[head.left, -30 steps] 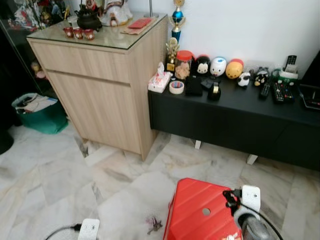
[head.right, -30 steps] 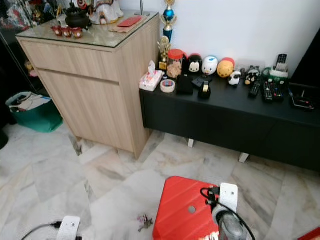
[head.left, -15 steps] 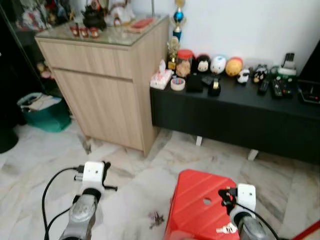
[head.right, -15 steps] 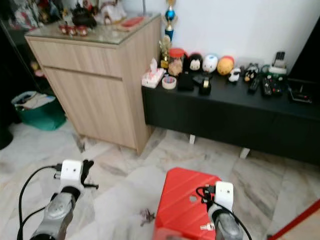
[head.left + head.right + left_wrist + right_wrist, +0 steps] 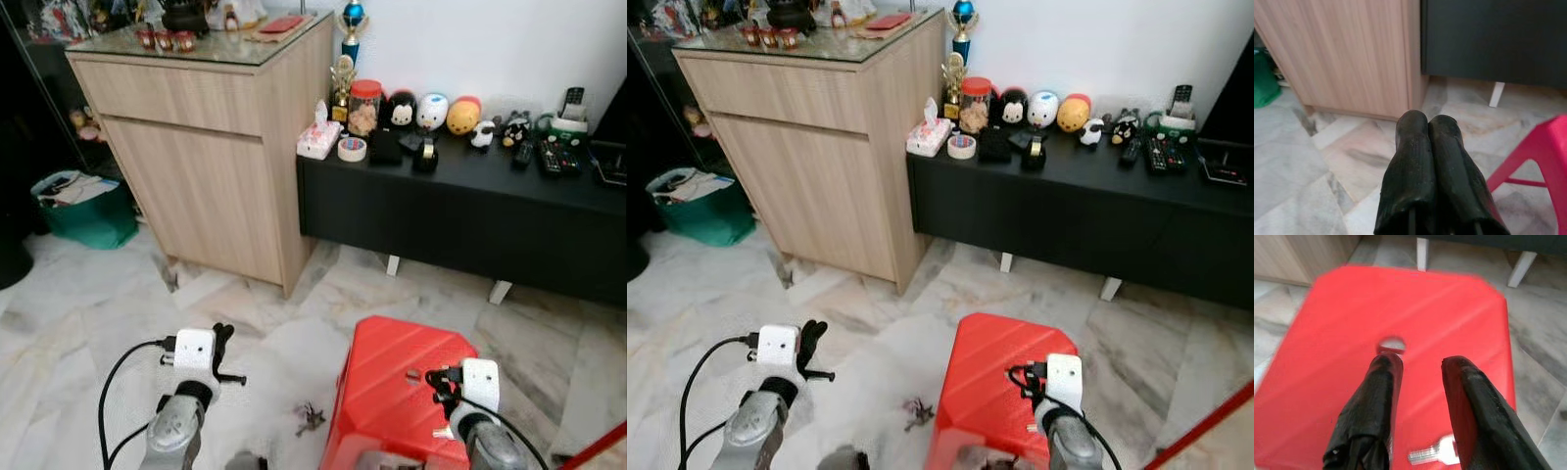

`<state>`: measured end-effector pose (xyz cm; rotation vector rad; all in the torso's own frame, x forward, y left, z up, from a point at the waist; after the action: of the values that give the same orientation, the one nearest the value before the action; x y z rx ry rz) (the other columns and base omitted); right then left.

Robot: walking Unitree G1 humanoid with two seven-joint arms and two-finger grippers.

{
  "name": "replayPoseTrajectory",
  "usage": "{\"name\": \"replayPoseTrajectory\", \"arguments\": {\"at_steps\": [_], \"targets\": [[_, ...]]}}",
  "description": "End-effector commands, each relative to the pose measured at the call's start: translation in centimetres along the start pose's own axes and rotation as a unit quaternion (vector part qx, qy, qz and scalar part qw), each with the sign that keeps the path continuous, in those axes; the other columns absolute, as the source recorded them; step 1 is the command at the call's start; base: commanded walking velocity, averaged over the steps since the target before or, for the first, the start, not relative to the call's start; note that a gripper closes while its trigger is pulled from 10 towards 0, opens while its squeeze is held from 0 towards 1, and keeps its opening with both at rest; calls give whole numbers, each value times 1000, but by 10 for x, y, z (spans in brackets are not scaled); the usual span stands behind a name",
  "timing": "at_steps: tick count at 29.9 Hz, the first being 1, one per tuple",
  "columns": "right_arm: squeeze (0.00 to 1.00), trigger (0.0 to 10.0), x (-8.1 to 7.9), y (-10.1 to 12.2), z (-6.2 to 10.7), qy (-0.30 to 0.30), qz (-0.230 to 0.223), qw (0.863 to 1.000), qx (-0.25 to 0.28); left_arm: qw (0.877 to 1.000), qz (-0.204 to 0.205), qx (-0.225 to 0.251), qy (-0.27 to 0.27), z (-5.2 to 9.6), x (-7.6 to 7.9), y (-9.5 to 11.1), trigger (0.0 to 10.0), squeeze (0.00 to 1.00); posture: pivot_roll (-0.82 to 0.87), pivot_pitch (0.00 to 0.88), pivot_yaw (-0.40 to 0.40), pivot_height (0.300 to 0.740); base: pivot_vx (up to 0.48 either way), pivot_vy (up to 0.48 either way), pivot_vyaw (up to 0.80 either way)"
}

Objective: Hang keys on a hook

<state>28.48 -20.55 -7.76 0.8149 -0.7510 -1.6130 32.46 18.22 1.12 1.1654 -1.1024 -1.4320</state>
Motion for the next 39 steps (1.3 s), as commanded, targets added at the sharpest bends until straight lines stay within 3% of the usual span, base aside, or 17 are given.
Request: {"name": "replayPoseTrajectory", "arguments": {"at_steps": [1, 18, 21, 30, 39], "targets": [[0, 10000, 1, -2, 0, -3, 0, 1000, -5, 1000, 6, 3, 0, -2, -2, 4, 10000, 0, -41, 0, 10, 601, 0, 0, 0], [0, 10000, -4, -2, 0, 15, -8, 1000, -7, 1000, 21, 12, -3, -7, 1, 15, 10000, 0, -33, 0, 9, 601, 0, 0, 0], [0, 10000, -2, 8, -2, 4, -10, 1000, 16, 1000, 21, 16, -3, -7, 1, 17, 10000, 0, -27, 0, 7, 601, 0, 0, 0], [0, 10000, -5, 74, -7, 6, 10, 990, 140, 1000, 19, 15, 1, -5, -3, 16, 10000, 0, -31, 0, 8, 601, 0, 0, 0], [0, 10000, -18, 77, -9, 28, 29, 990, 138, 1000, 14, 13, -7, -7, 2, 17, 10000, 0, -30, 0, 2, 601, 0, 0, 0]]}}
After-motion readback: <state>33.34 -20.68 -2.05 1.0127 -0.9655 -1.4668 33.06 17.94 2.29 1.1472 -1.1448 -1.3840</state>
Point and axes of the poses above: a point about 5 cm out from each wrist's last joint towards the gripper, its own z axis pointing back from the gripper into the wrist, its own y axis along the axis of the wrist's last joint, x = y × z, the point moved 6 cm from there along -z, pointing out of the wrist towards the gripper, and after that the axes turned 5 degrees about -z, right-handed, at the moved point
